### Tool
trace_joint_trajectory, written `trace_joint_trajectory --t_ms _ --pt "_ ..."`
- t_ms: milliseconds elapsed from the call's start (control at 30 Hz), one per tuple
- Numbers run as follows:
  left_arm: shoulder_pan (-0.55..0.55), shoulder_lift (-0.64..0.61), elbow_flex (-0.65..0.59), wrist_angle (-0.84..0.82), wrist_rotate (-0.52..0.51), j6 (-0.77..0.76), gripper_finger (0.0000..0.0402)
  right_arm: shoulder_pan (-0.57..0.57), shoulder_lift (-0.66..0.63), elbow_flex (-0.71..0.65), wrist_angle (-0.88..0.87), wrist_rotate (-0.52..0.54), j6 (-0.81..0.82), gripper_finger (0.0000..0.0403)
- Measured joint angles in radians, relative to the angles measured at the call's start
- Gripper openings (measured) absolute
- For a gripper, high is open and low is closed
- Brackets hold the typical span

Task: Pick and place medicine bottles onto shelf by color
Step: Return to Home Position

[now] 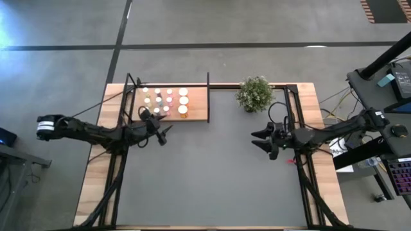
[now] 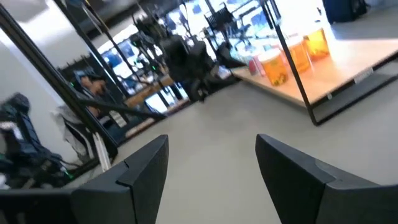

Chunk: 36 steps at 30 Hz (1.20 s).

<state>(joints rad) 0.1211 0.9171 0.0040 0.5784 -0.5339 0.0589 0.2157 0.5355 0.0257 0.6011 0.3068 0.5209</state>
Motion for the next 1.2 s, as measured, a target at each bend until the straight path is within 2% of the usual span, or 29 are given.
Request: trace_joint_trajectory --t_ms 100,200,567,733,867,1000,1200 --pt "0.000 0.017 -0.001 -0.011 0.000 0.000 0.0259 0.000 -0.062 0.000 0.000 0.000 0.000 0.0231" --pt "0.000 -0.036 -0.001 -0.024 0.000 0.000 0.0259 0.000 -0.132 0.000 0.000 0.000 0.000 0.0231" --pt "0.000 -0.419 0.000 -0.044 0.000 0.000 0.0259 0.000 -0.411 0.000 0.001 0.001 0.000 0.0231" --pt "0.000 -0.514 0.000 -0.043 0.000 0.000 0.0259 0.000 -0.535 0.000 0.006 0.004 -0.001 0.0231" --pt "0.000 -0.575 0.000 -0.038 -0.002 0.000 0.0259 -0.001 -0.535 -0.002 0.069 0.008 0.000 0.0231" --pt "0.000 -0.629 0.000 -0.044 -0.001 0.000 0.0259 -0.021 -0.535 -0.003 0.055 0.008 0.000 0.0231" --pt "0.002 -0.691 0.000 -0.042 -0.001 0.000 0.0259 -0.129 -0.535 -0.007 0.050 0.008 0.000 0.0231"
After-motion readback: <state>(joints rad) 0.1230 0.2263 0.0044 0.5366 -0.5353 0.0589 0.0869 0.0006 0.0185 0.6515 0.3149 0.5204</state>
